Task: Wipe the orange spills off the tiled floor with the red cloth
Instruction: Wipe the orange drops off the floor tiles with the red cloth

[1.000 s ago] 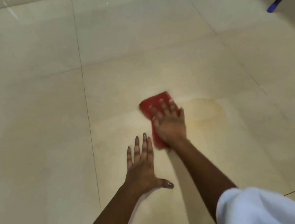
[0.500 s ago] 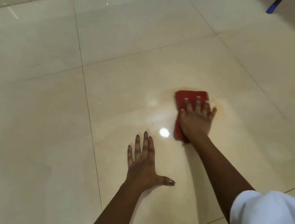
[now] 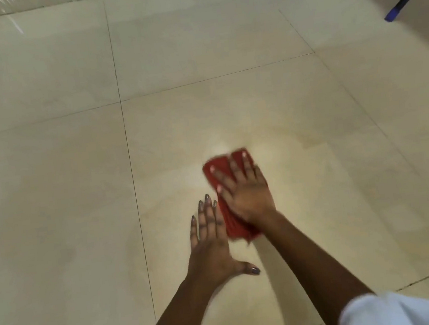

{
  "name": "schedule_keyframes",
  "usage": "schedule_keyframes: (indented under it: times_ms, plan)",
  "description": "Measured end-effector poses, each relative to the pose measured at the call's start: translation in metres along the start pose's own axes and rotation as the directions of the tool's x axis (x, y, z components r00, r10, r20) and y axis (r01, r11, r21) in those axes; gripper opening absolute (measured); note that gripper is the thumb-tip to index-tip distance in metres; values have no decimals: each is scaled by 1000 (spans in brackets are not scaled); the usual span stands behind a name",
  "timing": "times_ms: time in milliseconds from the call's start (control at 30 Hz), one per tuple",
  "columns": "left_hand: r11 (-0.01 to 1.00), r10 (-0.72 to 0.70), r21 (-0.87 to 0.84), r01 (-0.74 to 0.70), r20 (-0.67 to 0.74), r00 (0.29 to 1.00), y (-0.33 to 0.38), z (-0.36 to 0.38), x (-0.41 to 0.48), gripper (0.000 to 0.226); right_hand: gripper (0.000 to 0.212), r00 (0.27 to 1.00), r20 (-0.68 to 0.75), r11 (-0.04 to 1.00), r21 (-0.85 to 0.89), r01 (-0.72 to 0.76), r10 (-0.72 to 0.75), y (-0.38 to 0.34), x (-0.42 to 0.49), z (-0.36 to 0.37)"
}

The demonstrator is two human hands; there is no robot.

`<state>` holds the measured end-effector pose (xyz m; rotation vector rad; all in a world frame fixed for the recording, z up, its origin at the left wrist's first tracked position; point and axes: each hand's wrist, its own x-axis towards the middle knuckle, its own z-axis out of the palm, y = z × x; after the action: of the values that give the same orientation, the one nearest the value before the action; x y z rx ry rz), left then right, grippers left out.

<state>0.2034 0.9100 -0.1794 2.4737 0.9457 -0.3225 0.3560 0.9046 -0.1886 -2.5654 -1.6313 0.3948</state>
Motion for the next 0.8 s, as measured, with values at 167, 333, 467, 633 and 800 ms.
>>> schedule_keyframes:
  times_ms: [167,333,467,633,800]
  plan:
    - [1000,-12,5,12,27,1000,3,-1,0,151,52,999,-46,1000,-25,1,-2,55,-115,13]
    - [1000,-9,27,9,30,1000,0,5,3,150,51,912,-67,914,13,-405,405,137,-41,-17]
    - [999,-5,33,5,21,1000,-1,6,4,150,51,938,-89,942,18,-335,335,82,45,-21]
    - [1000,0,25,-1,29,1000,1,0,2,148,50,996,-50,997,-19,71,-72,2,-19,4]
    - [999,-11,41,9,53,999,0,2,3,150,51,993,-115,1000,-6,-10,10,86,-121,6]
